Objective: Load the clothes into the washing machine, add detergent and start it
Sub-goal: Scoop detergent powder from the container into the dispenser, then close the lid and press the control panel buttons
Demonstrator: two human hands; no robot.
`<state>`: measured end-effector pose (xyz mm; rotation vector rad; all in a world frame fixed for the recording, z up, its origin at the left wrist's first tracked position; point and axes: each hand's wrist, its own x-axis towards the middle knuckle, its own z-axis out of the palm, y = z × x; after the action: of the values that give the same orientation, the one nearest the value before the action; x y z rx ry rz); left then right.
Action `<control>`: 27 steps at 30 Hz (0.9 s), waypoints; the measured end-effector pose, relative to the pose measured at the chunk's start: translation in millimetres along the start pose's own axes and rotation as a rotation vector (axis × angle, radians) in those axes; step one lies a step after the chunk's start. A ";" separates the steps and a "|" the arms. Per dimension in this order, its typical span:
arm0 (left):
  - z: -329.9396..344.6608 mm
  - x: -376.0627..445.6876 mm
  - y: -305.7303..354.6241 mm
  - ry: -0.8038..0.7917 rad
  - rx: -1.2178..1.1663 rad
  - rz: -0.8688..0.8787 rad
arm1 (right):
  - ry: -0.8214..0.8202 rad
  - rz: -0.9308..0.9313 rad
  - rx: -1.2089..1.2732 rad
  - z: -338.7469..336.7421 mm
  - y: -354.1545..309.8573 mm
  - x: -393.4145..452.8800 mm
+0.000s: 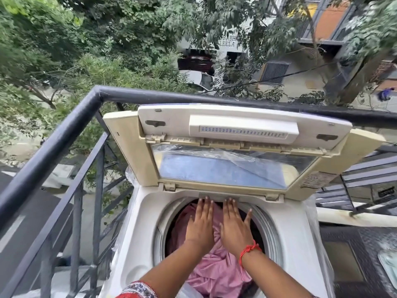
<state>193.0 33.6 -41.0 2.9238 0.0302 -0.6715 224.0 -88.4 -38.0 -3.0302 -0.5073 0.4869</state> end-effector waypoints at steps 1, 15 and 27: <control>-1.7 1.9 0.0 -0.003 0.002 -0.002 | -0.013 -0.017 -0.008 -1.4 -0.5 0.9; -36.7 -3.1 2.5 -0.129 0.003 -0.011 | -0.123 -0.096 0.117 -35.5 2.7 6.7; -108.7 -87.1 -12.1 0.382 -0.558 0.263 | 0.414 -0.423 0.450 -154.3 -2.5 -66.5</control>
<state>161.0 62.0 92.1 2.4061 -0.1077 -0.0392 211.3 -104.3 128.8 -2.4024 -0.8405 -0.0494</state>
